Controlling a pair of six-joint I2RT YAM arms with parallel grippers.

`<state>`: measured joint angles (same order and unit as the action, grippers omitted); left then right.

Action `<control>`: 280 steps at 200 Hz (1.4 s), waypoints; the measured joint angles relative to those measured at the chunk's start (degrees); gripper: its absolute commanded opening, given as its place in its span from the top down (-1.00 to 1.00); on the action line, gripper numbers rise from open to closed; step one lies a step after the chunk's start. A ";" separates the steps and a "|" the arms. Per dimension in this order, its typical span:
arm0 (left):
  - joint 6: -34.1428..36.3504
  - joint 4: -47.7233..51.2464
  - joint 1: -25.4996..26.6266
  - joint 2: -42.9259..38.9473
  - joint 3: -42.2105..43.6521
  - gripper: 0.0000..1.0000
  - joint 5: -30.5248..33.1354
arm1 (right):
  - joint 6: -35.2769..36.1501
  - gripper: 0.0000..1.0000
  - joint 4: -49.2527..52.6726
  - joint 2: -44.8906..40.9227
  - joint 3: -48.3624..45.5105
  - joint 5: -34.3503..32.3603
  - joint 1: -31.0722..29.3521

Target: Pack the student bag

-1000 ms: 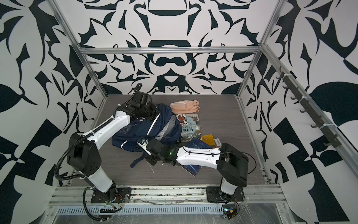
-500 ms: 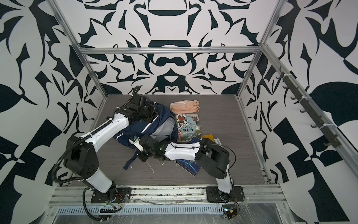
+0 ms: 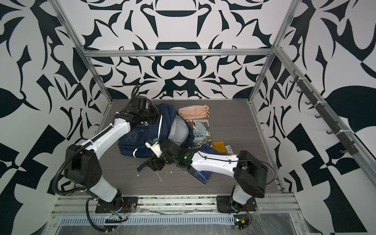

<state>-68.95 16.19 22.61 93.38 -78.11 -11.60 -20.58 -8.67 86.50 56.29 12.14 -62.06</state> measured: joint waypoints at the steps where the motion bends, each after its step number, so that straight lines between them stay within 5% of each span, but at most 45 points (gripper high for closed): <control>1: 0.37 0.13 0.00 0.00 -0.07 1.00 0.00 | -0.15 -0.41 0.02 -0.33 -0.15 -0.04 0.09; 45: 11.37 2.69 0.07 0.00 1.14 1.00 -0.35 | -8.85 -0.50 6.71 -20.15 -7.87 -7.04 7.72; 84: 16.22 0.76 0.22 -0.02 3.82 1.00 -3.48 | -15.76 -0.53 18.56 -27.47 -9.97 -9.84 20.09; 118: 19.56 -1.86 0.04 -1.36 6.88 1.00 -7.23 | -20.87 -0.54 24.79 -24.11 -10.08 -7.74 29.68; 191: 21.24 -0.35 0.04 -8.92 9.09 1.00 -12.07 | -24.37 -0.58 23.43 -1.46 -4.74 -2.14 30.10; 211: 21.40 0.50 0.04 -10.34 9.29 1.00 -12.74 | -24.06 -0.37 23.12 3.72 -1.95 -1.79 30.10; 236: 21.73 1.81 -0.66 -12.13 9.40 1.00 -13.07 | -22.82 0.62 24.39 6.75 -0.85 -2.60 30.18; 251: 21.86 2.12 -1.77 -13.51 10.10 1.00 -13.46 | -22.67 1.00 25.35 6.67 -0.96 -3.32 30.21; 280: 22.03 2.78 -5.38 -15.74 10.62 1.00 -15.74 | -20.98 1.00 26.77 4.90 -1.25 -5.64 30.03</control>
<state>-46.92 18.96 17.23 77.65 -67.48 -27.33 -41.56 18.11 91.39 55.05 6.50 -32.03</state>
